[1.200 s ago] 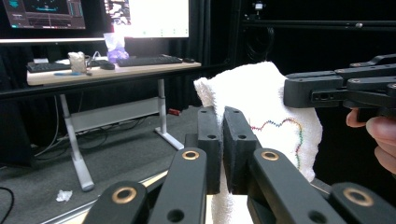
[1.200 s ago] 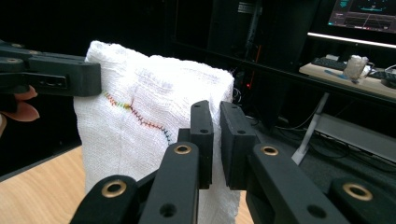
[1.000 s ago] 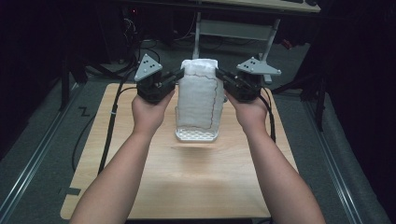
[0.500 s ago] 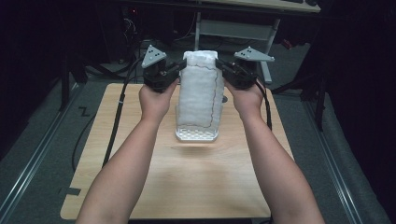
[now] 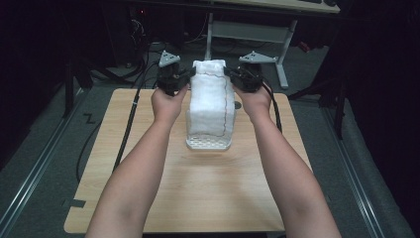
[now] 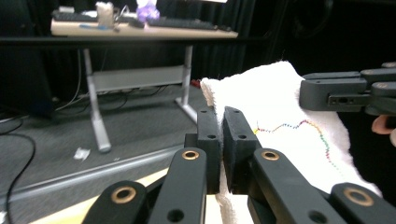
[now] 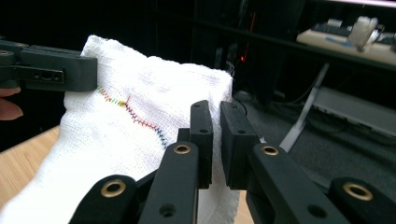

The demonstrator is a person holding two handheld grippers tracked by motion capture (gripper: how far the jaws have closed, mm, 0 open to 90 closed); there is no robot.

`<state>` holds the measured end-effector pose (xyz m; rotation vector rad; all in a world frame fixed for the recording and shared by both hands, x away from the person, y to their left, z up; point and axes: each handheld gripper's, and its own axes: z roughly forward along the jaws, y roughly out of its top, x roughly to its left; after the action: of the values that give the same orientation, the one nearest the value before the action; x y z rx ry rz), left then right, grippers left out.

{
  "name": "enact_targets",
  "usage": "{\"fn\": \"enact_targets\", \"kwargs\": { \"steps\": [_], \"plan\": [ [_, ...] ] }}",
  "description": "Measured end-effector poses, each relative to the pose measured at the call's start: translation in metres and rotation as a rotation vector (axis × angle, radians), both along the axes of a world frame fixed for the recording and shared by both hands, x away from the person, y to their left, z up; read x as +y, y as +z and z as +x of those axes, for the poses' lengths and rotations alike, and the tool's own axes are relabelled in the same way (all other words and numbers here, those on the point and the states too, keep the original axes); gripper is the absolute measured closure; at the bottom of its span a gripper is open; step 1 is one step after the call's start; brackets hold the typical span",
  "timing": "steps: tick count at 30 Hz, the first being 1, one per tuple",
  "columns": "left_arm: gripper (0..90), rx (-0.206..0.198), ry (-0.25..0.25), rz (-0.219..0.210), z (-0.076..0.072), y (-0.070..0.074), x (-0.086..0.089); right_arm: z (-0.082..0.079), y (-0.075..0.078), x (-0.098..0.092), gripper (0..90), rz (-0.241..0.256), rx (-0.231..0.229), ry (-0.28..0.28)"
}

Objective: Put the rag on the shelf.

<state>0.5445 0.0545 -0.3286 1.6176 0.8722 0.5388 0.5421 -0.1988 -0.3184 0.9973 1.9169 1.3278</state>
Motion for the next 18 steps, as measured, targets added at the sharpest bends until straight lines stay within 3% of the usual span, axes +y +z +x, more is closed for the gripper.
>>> {"fn": "enact_targets", "kwargs": {
  "steps": [4, 7, 13, 14, 16, 18],
  "plan": [
    [86.4, 0.063, 0.006, 0.009, 0.007, -0.017, -0.002, 0.007, -0.010, 0.001, 84.4, -0.022, 0.039, -0.005],
    [86.3, 0.109, 0.024, 0.048, 0.013, -0.030, -0.003, 0.015, -0.021, 0.005, 84.2, -0.054, 0.093, 0.002],
    [86.0, 0.145, 0.022, 0.071, 0.018, -0.041, -0.001, 0.021, -0.031, 0.010, 83.9, -0.084, 0.139, 0.013],
    [85.2, 0.181, 0.020, 0.079, 0.020, -0.045, -0.001, 0.024, -0.035, 0.010, 83.2, -0.086, 0.149, 0.014],
    [82.5, 0.202, 0.017, 0.082, 0.022, -0.047, -0.001, 0.026, -0.037, 0.010, 81.6, -0.086, 0.157, 0.013],
    [67.3, 0.225, 0.015, 0.055, 0.024, -0.050, 0.003, 0.029, -0.041, 0.011, 70.5, -0.085, 0.173, 0.009]
  ]
}}
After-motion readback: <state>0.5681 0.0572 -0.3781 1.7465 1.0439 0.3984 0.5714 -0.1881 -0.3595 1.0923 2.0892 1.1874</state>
